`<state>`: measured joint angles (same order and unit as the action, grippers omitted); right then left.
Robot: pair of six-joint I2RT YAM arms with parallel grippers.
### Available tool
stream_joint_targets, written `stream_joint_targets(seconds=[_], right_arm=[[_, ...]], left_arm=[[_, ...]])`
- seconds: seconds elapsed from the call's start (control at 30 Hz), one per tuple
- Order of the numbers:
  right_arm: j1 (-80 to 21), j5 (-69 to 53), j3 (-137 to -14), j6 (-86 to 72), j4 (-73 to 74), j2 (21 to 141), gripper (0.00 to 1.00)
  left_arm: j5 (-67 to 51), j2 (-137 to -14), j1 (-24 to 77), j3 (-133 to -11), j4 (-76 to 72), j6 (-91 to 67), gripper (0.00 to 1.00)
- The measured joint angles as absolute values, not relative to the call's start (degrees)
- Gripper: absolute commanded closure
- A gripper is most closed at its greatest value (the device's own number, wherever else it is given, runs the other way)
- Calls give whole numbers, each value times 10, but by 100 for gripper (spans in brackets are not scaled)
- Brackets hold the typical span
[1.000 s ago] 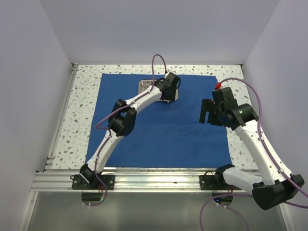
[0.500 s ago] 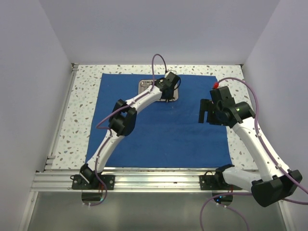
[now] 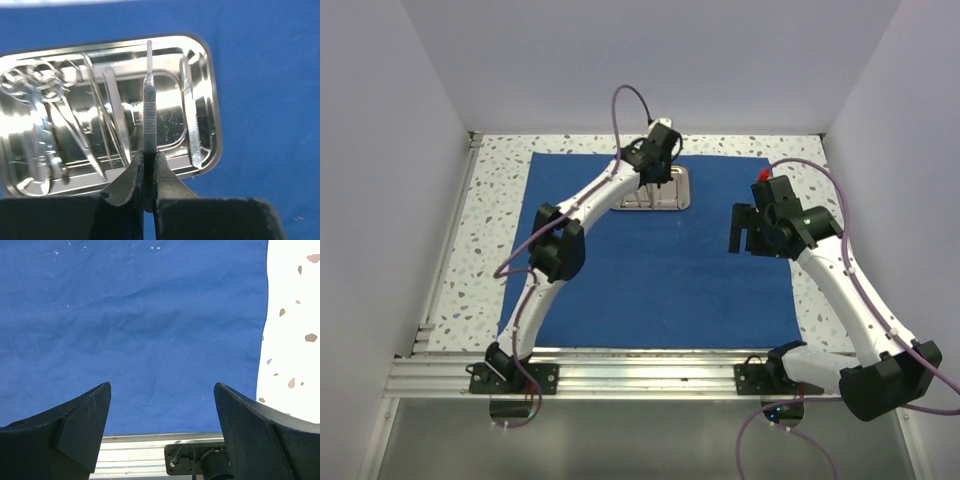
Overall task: Open and lay out the surgical kit
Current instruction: Pick up the medical item from the container, then place the medical item in the surgical kit.
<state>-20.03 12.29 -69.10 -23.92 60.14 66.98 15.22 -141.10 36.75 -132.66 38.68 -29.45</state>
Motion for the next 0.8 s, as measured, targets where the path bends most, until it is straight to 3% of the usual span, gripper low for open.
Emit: stream_joint_targets(seconds=[0.23, 0.43, 0.6, 0.8], right_arm=[[-200, 105, -706, -244, 586, 698, 13], [-200, 79, -743, -254, 549, 744, 13], [-200, 64, -776, -262, 515, 791, 13], [-200, 48, -788, -271, 488, 820, 14]], left_arm=[[160, -1211, 359, -1256, 382, -295, 100], [183, -923, 390, -903, 370, -314, 100], [185, -753, 415, -614, 419, -376, 100], [208, -627, 419, -482, 481, -435, 100]])
